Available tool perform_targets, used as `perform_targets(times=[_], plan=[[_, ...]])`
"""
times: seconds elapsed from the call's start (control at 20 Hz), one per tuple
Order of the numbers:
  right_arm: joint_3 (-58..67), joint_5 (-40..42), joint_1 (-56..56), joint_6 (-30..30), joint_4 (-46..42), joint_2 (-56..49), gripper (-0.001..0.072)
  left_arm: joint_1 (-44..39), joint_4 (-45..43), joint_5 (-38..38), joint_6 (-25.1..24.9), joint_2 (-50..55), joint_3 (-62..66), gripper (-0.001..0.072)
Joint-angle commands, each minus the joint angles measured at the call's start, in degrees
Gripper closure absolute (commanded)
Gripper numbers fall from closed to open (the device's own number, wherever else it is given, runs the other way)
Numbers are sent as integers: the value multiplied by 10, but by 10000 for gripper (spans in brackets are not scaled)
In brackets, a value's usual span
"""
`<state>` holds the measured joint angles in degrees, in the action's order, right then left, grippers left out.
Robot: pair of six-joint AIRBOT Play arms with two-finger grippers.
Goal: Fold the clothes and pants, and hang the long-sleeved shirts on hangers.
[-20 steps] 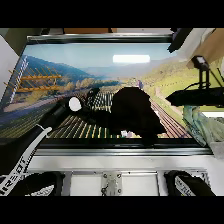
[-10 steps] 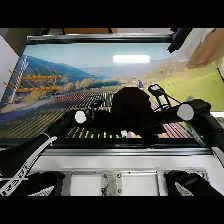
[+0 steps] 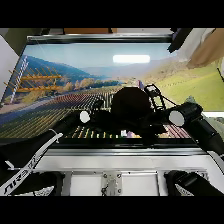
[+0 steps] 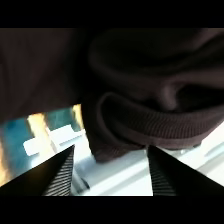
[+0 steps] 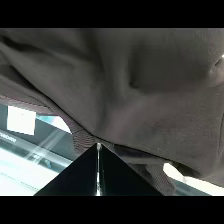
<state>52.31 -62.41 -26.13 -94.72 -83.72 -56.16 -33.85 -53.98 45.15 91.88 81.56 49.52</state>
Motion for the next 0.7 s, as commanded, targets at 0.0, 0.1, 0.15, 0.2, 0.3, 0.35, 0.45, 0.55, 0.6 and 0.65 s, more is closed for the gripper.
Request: perform_targets(times=[0.0,0.1,0.15,0.2,0.3,0.35,0.45,0.55,0.6,0.65], plan=[[0,12,-20,-32,-24,0,694,-6,-5,-20,8,28,32,242],[0,14,-27,-37,-31,0,694,-6,-5,-21,19,41,47,364],[0,14,-29,-37,-31,0,694,-6,-5,-22,18,45,48,475],[0,14,-30,-44,-31,0,695,-6,-5,-23,18,48,48,506],[-1,14,-30,-65,-33,0,695,-6,-8,-23,16,45,48,684],[-1,12,-34,-83,-37,0,695,-5,-16,-20,16,38,48,683],[-2,9,-64,-141,-67,-1,695,-5,-34,-11,16,18,48,684],[-3,-1,-107,-231,-115,-11,695,-5,-35,2,16,-1,48,684],[-5,-10,-123,-261,-125,-21,694,-6,-35,6,16,-8,48,683],[-8,-15,-132,-278,-120,-35,654,-6,-35,9,16,-14,48,683]])
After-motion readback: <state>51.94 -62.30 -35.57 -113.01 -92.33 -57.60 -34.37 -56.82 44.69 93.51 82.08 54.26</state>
